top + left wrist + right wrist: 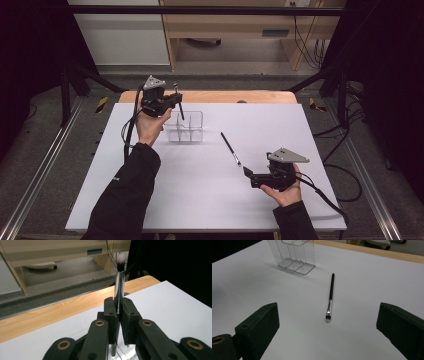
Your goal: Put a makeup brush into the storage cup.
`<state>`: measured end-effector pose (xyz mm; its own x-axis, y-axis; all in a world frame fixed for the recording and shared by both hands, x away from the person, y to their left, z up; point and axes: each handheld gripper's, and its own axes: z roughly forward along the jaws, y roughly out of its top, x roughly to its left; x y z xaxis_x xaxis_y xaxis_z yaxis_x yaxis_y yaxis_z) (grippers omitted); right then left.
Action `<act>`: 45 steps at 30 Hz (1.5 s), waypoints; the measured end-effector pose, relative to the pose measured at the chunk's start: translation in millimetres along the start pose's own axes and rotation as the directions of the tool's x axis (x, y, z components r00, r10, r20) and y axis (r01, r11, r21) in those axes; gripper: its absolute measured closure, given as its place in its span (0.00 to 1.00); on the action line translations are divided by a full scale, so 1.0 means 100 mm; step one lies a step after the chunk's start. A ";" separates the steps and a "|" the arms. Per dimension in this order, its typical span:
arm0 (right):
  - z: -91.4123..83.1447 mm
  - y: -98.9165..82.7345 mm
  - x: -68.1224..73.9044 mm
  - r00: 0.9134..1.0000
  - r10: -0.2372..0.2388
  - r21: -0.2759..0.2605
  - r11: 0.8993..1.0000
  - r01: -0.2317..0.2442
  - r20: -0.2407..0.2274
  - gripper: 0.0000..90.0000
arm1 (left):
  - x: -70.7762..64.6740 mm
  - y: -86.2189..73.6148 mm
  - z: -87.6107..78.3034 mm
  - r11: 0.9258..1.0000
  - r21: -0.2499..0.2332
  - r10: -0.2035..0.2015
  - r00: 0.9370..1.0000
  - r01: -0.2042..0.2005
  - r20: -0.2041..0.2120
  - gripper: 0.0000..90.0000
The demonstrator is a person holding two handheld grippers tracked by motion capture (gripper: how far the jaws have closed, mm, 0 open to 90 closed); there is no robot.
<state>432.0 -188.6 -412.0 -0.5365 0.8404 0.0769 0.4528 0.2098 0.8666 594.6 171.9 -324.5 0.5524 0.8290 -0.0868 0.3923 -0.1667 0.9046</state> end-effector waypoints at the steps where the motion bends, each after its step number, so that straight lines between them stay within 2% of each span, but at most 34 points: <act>1: 0.00 0.00 0.00 1.000 -0.003 0.003 1.000 0.003 0.001 0.06 | 0.01 -0.01 0.02 1.000 0.005 0.001 1.000 -0.001 -0.004 0.93; 30: 0.02 -0.01 0.01 1.000 -0.004 0.007 1.000 0.004 0.001 0.06 | 0.02 -0.25 0.21 0.998 0.064 0.012 1.000 -0.011 -0.017 0.93; 36: 0.02 -0.01 0.01 1.000 -0.005 0.008 1.000 0.005 0.001 0.06 | 0.03 -0.33 0.24 0.998 0.069 -0.001 1.000 0.002 -0.017 0.93; 45: 0.03 -0.01 0.01 1.000 -0.007 0.015 1.000 0.007 0.001 0.06 | 0.04 -0.43 0.28 0.996 0.084 0.003 1.000 -0.001 -0.015 0.93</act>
<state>433.0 -186.2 -414.8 -0.5389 0.8394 0.0706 0.4596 0.2228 0.8597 600.1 167.1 -374.8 0.5422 0.8366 -0.0781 0.4516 -0.2118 0.8667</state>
